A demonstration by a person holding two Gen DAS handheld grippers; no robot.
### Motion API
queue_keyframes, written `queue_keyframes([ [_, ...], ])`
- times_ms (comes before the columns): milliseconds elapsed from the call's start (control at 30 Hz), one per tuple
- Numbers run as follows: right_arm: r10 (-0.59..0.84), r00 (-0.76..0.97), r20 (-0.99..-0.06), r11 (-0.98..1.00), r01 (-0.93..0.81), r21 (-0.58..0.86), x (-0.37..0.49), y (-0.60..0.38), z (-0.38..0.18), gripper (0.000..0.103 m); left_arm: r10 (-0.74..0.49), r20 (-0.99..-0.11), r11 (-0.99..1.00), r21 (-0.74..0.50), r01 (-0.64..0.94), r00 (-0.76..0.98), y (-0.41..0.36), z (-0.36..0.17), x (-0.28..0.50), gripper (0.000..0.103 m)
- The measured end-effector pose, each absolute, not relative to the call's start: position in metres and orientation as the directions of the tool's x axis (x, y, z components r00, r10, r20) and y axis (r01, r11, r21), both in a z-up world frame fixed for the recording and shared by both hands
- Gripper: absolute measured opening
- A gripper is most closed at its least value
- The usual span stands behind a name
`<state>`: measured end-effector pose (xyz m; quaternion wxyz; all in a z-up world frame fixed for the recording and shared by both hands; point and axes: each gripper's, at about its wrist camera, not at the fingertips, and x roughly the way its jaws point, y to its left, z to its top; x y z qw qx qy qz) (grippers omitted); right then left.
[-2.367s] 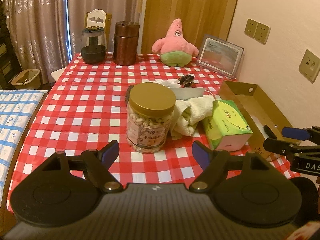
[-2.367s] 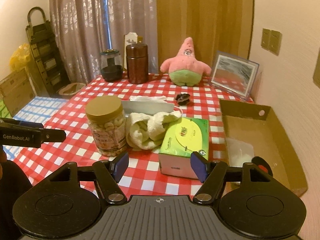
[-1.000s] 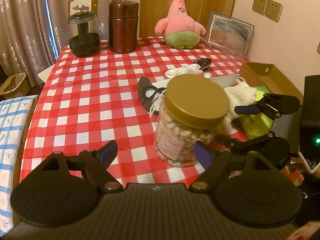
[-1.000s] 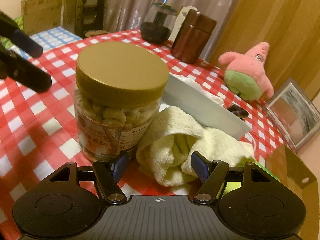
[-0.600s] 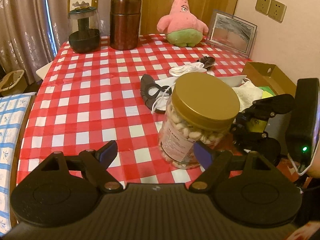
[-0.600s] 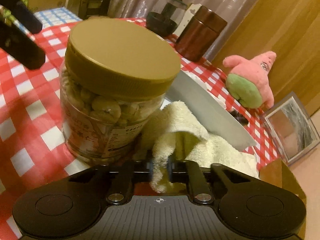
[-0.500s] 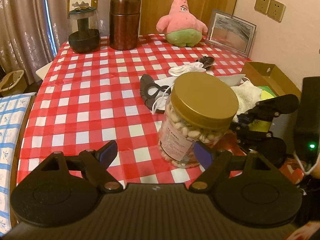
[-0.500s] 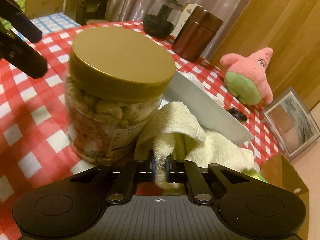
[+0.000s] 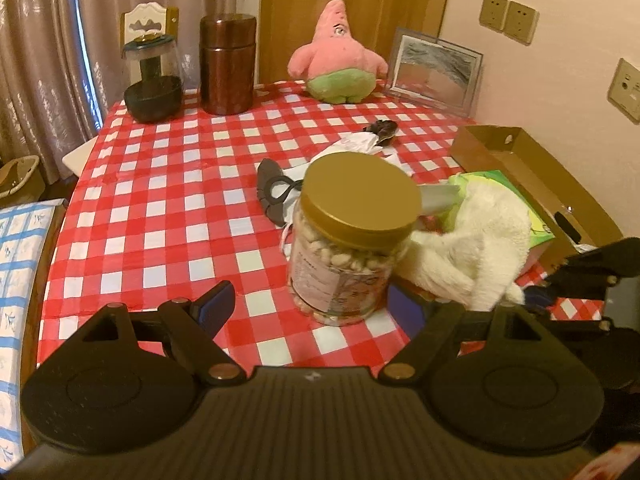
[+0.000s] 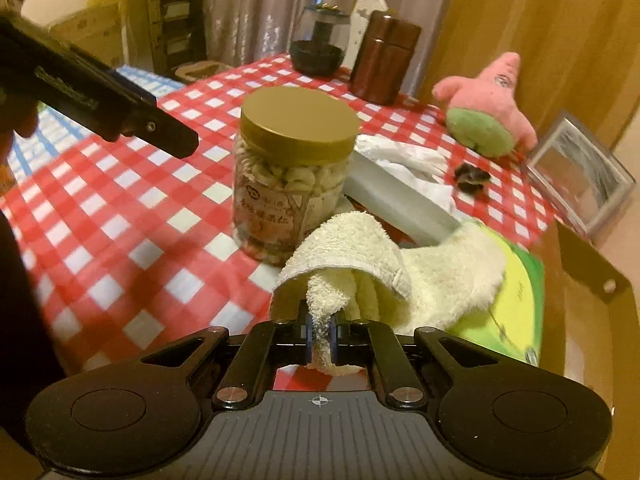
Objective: Organize soft objects
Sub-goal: 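Grasp the cream towel with the right gripper and lift it, then grasp the white folded pad with the left gripper while the right gripper holds the towel up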
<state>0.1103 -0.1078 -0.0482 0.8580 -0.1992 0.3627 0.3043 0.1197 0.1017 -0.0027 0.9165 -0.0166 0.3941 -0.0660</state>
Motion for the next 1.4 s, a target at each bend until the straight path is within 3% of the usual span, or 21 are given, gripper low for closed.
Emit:
queue_keyframes([
  [467,0.396,0.674,-0.624,0.802,-0.585,-0.123,0.102,-0.156,0.032,0.008,-0.152,-0.705,0.979,-0.013,0.201,0.693,0.102,0.029,0.125,0.082],
  [867,0.383,0.759,-0.527,0.828,-0.535,-0.168,0.154,-0.164,0.076,0.008,-0.137,-0.712,0.982,-0.005,0.19,0.689,0.152,0.036,0.192,0.082],
  [1400,0.374,0.778,-0.505,0.842,-0.513,-0.166,0.227,-0.173,0.083,0.008,-0.33,-0.792,0.889,-0.077,0.452,0.514,0.087,0.029,0.337,0.081],
])
